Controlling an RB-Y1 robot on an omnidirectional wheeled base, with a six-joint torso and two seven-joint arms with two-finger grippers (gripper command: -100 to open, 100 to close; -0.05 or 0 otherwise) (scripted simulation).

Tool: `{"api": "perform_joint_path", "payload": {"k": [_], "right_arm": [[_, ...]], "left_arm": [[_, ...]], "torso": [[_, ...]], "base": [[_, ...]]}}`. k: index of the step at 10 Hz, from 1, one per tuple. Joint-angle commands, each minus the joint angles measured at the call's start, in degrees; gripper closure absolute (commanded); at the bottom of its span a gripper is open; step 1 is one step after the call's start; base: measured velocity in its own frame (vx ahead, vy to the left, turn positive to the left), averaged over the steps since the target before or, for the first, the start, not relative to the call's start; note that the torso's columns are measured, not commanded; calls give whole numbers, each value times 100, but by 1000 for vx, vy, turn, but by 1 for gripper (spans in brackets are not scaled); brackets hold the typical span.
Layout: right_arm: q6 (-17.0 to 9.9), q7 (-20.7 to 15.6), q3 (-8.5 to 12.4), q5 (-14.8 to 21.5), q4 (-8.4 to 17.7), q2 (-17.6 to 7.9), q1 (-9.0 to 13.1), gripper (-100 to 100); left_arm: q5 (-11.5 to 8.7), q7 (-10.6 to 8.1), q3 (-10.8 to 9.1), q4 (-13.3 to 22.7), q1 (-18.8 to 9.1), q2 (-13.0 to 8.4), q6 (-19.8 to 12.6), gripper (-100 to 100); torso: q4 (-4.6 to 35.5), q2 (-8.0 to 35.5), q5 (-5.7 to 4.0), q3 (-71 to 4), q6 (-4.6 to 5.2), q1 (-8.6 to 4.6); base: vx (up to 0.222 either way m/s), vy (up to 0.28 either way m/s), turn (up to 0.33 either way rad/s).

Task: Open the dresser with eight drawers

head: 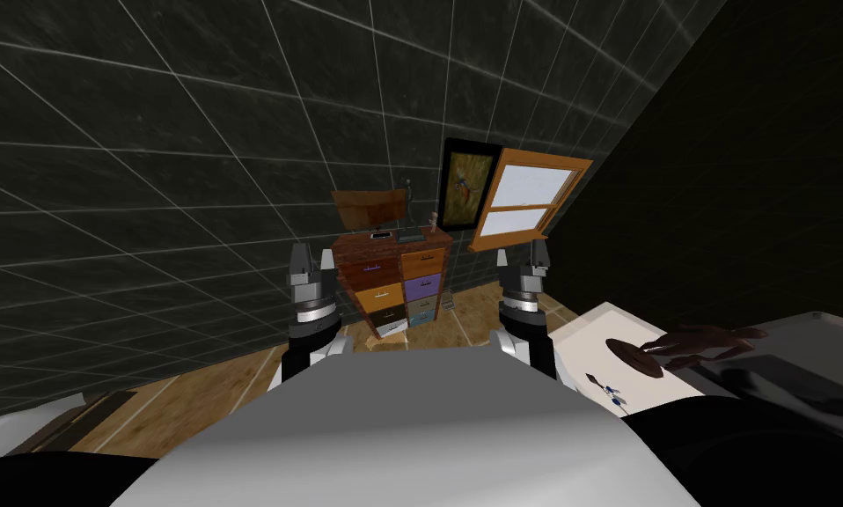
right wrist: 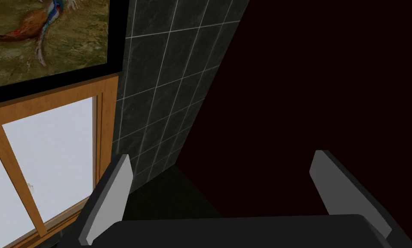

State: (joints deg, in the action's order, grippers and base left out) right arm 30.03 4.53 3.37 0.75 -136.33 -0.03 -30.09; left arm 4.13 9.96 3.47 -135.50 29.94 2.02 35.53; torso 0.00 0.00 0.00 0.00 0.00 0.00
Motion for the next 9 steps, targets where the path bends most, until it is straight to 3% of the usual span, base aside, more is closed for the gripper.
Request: {"api": "perform_joint_path", "payload": {"k": [1,9], "right_arm": [[0,0,0,0,0,0,0,0],[1,0,0,0,-2,0,0,0]], "left_arm": [[0,0,0,0,0,0,0,0],[0,0,0,-2,0,0,0,0]], "torso": [[235,232,0,-467,0,0],[3537,3539,0,-7073,0,0]], "base": [[0,0,0],[0,0,0]]}}
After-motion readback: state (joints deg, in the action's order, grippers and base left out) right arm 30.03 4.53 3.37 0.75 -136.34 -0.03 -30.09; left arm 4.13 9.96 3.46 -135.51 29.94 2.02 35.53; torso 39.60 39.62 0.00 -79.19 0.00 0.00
